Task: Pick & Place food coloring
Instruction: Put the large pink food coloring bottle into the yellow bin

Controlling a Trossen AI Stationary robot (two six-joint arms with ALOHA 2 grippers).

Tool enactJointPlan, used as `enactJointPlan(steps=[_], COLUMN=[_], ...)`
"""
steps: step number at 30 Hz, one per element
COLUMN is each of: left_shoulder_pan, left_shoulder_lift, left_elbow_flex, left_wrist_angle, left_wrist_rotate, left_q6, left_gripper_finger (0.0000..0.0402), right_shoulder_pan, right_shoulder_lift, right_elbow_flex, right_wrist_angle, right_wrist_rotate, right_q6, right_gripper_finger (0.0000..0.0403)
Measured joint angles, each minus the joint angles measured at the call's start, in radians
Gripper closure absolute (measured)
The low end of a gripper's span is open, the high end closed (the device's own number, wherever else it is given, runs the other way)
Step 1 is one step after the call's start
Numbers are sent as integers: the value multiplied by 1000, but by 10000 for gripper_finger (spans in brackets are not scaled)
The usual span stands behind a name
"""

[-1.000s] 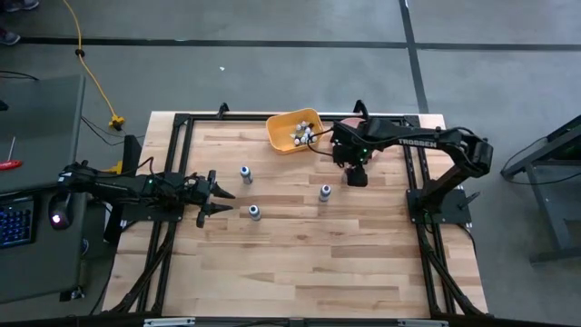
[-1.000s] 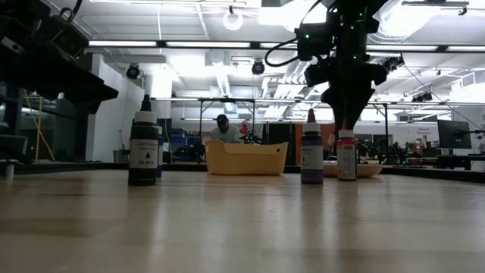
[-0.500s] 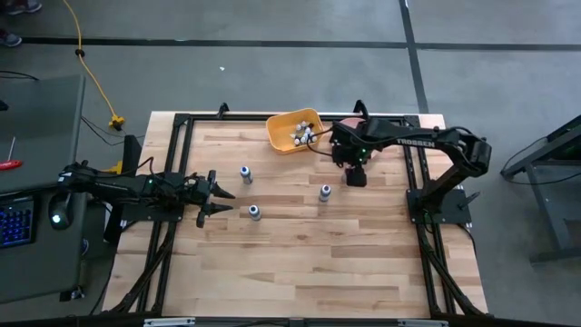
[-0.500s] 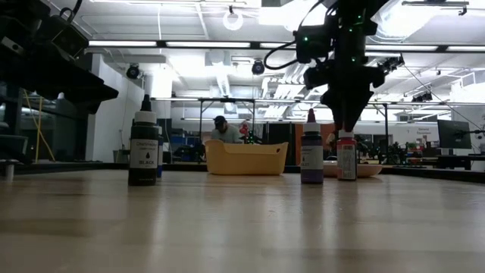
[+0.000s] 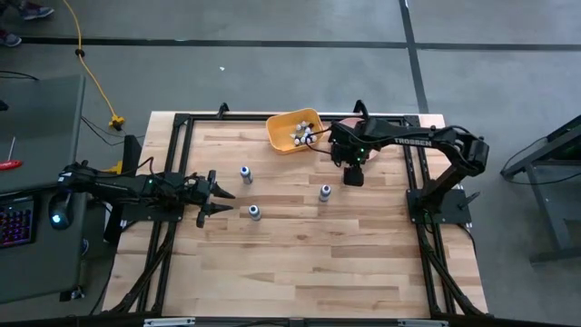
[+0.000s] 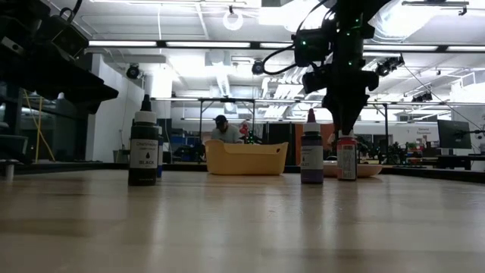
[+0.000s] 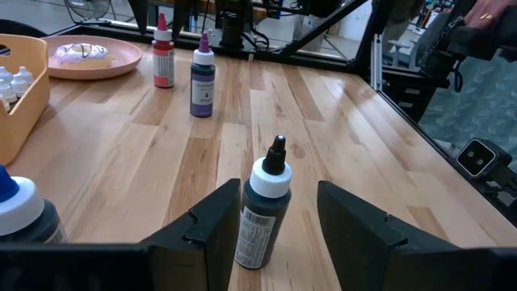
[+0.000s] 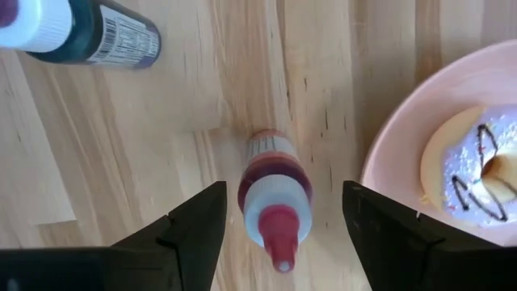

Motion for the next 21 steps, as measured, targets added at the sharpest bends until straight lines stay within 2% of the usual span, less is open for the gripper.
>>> enactJointPlan(steps=[5, 21], left_shoulder_pan=[0, 0], left_shoulder_lift=[0, 0], left_elbow_flex=[0, 0], left_wrist_angle=[0, 0], left_wrist_rotate=[0, 0], left_q6=[0, 0], left_gripper_finger=[238, 238], right_shoulder_pan=[-5, -4], right_shoulder_lift=[0, 0], right_elbow_flex=[0, 0], right_wrist_angle=[-25, -25], right_wrist_rotate=[0, -50], right_q6=[27, 69], right_gripper_finger=[177, 262])
